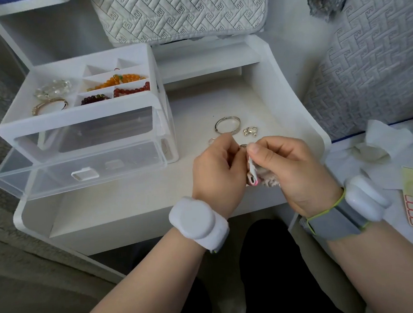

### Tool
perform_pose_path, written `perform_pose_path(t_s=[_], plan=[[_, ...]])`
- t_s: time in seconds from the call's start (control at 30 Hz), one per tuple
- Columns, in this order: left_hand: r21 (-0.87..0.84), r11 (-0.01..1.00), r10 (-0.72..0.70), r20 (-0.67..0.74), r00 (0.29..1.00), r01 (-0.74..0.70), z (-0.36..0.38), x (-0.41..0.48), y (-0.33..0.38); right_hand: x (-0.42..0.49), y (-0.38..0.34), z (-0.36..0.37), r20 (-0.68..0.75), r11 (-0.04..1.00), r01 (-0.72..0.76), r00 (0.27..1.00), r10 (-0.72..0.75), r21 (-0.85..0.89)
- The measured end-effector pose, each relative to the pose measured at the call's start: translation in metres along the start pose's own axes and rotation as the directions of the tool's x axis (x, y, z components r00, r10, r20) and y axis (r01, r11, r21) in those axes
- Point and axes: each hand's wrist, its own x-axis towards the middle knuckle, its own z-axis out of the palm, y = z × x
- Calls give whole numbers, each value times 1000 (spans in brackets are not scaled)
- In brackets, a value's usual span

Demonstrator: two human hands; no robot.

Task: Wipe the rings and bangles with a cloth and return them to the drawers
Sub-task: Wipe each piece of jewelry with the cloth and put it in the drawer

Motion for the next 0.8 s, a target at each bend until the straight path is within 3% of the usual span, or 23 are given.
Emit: perform_pose_path(t_s=[0.17, 0.3, 0.37, 0.47, 0.57, 0.67, 0.8], plan=[[-309, 898, -287, 126, 950, 313, -1, 4, 4, -5, 2, -5, 101, 997, 41, 994, -35, -62], [-444, 764, -391, 256, 884, 467, -4, 4, 13, -6, -3, -6, 125, 998, 63, 990, -63, 7], [-391, 817, -356, 233, 905, 423, -7, 6, 13, -5, -5, -8, 116, 996, 83, 990, -79, -28], [-73, 988, -128, 115, 985, 137, -15, 6, 14, -3, -9, -10, 104, 989, 112, 989, -103, -92], [16, 999, 39, 54, 998, -40, -21, 5, 19, 0, -13, -10, 65, 990, 88, 995, -82, -113], [35, 996, 84, 10, 996, -84, -22, 5, 24, 5, -16, -11, -6, 982, 97, 995, -99, -163], [49, 997, 59, -26, 998, -58, -24, 7, 28, 10, -20, -8, -105, 911, 182, 966, -236, -371]])
